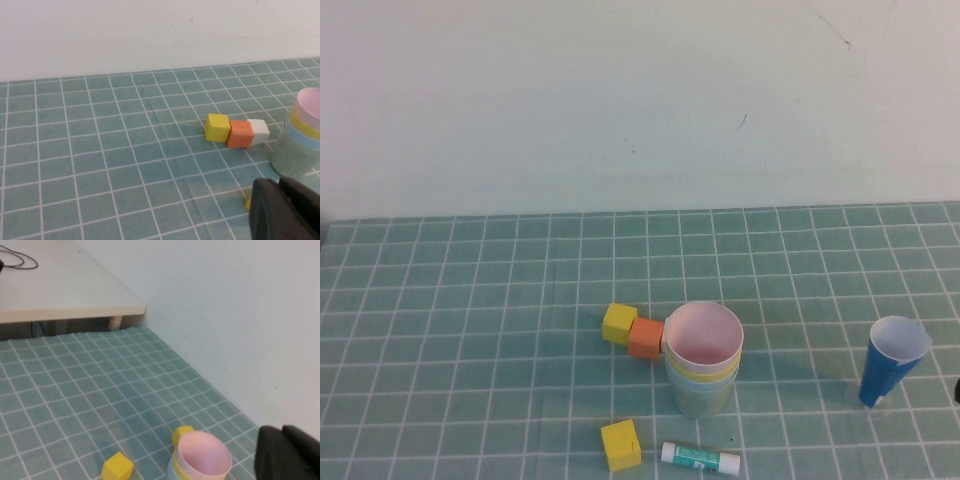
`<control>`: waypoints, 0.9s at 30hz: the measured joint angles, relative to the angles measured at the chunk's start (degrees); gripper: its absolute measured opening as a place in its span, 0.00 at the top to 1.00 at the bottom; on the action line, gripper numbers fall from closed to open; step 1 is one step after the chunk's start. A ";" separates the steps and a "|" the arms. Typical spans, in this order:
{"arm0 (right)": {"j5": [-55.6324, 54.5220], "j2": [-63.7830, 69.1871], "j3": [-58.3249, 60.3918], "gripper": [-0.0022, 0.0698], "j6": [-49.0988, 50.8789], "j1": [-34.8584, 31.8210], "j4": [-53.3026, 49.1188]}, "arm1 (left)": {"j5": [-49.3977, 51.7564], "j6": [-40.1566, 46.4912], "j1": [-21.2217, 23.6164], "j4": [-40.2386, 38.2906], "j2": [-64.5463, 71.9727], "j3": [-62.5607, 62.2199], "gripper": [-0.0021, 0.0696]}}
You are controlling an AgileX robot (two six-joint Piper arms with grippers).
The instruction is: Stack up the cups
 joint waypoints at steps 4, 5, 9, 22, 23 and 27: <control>0.00 0.00 2.17 0.97 0.00 0.00 0.00 | 0.00 0.00 0.00 0.00 0.00 0.00 0.97; -0.13 0.00 2.86 0.97 0.00 0.00 0.00 | 0.00 0.00 0.00 0.00 0.00 0.00 0.97; -3.19 0.00 6.74 0.97 0.00 0.00 -1.37 | -0.09 0.00 0.00 0.00 0.00 0.00 0.97; -13.33 -9.98 19.71 0.97 16.19 -8.03 -13.66 | -0.09 0.00 0.00 0.00 0.00 0.00 0.97; -12.09 -11.79 20.11 0.97 19.88 -11.00 -16.37 | -0.09 0.00 0.00 0.00 0.00 0.00 0.97; -6.14 -21.14 22.38 0.97 33.95 -23.36 -30.71 | -0.09 0.13 0.00 0.00 0.00 0.00 0.97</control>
